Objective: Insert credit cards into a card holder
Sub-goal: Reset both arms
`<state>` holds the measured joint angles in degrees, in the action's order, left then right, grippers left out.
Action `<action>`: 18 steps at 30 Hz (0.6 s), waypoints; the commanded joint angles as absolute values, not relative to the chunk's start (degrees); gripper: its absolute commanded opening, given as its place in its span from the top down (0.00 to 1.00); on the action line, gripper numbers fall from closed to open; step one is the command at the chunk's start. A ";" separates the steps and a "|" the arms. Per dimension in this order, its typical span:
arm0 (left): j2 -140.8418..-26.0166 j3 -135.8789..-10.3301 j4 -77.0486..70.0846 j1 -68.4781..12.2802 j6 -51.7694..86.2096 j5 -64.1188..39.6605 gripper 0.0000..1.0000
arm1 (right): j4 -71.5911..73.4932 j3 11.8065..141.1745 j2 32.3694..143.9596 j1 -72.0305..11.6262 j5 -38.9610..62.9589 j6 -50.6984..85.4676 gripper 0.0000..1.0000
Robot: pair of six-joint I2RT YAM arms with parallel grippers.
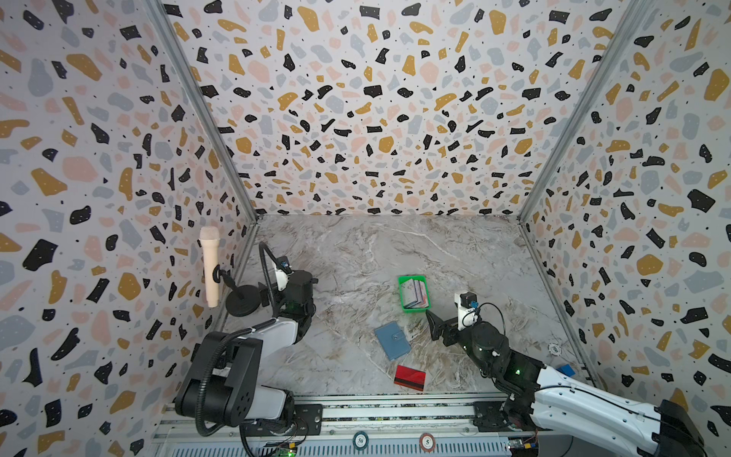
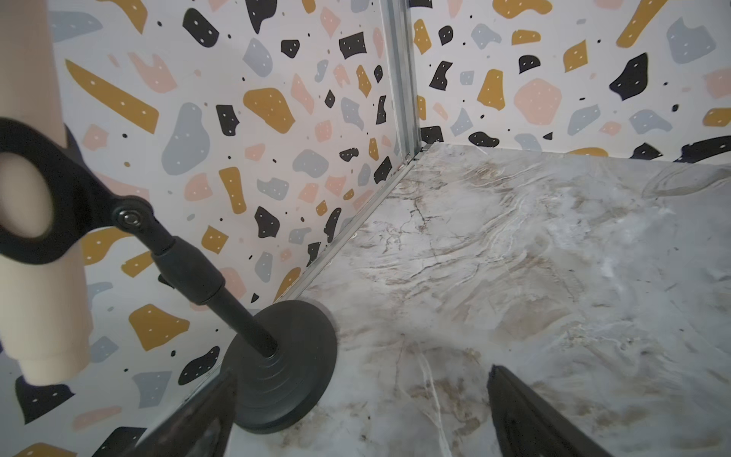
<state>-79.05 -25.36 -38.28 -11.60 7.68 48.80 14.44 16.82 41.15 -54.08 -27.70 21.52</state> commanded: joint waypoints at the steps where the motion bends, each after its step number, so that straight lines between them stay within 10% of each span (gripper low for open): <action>1: -77.46 -15.63 -55.85 -11.21 8.60 50.22 0.00 | 15.68 18.10 41.39 -52.26 -27.72 21.89 0.01; 15: -78.60 -12.06 -63.14 -10.28 4.56 39.56 0.00 | 16.18 18.93 43.02 -39.77 -32.78 24.71 0.00; 18: -82.22 -3.33 -84.06 -10.06 3.65 38.88 0.00 | 19.23 18.19 43.78 -36.47 -33.67 19.71 0.00</action>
